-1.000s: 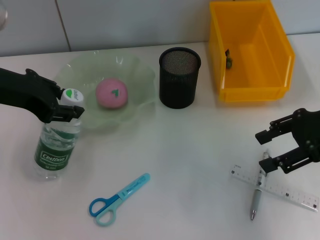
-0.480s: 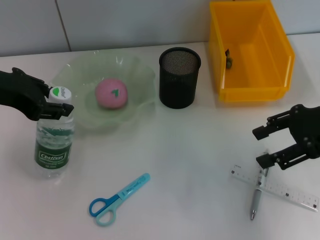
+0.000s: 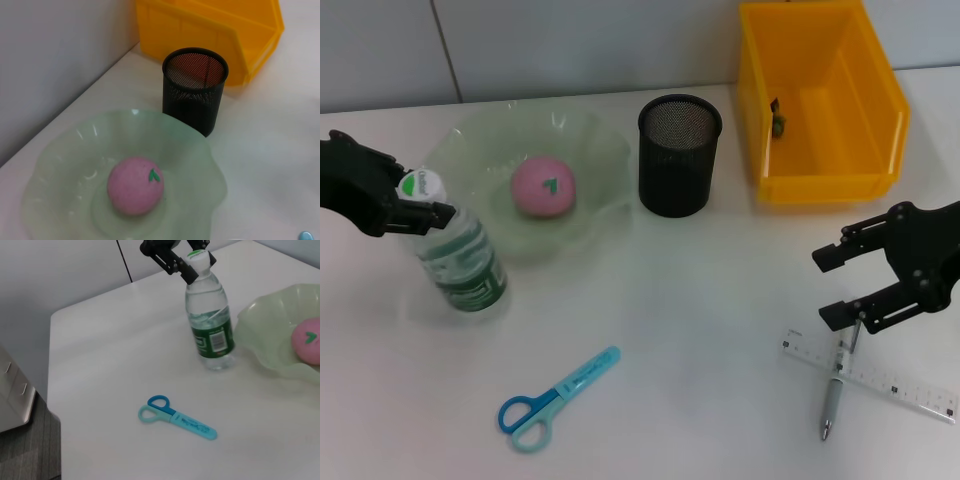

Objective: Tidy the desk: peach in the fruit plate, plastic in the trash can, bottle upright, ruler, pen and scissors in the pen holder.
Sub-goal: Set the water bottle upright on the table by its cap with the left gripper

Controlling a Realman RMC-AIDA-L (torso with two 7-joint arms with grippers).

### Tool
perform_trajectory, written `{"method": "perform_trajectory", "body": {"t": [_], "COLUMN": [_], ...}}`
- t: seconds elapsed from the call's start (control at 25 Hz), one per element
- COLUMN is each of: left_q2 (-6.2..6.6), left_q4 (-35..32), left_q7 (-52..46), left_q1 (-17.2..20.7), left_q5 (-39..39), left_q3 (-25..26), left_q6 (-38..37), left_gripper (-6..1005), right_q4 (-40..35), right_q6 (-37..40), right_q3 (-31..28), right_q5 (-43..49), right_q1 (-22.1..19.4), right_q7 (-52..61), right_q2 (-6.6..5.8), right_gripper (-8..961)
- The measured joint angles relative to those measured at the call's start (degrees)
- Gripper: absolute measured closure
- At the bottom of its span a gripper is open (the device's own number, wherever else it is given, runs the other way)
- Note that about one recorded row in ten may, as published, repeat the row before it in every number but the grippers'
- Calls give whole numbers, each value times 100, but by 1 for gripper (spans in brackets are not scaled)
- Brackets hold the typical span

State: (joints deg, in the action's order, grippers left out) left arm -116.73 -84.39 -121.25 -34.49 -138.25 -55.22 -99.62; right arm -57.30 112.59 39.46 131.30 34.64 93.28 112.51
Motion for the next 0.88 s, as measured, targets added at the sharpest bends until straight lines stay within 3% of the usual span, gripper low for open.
{"method": "perform_trajectory", "body": {"t": [0.2,0.88], "left_q2": [22,28], "left_q4": [-23,-26], "left_q7": [-13,-22], "left_q1": [-5,22], "left_q5": [-6,-19], "left_q3": [226,240], "left_q6": [-198,-193], "left_gripper": [552,544], "right_q4": [1,12], "right_q6": [-28,-107], "right_q3": [-45,-69], "right_q5": [-7,-26], "right_q1": [-9,-51], "right_q7": [-80,-166], "right_q2": [52,110], "right_gripper": [194,195]}}
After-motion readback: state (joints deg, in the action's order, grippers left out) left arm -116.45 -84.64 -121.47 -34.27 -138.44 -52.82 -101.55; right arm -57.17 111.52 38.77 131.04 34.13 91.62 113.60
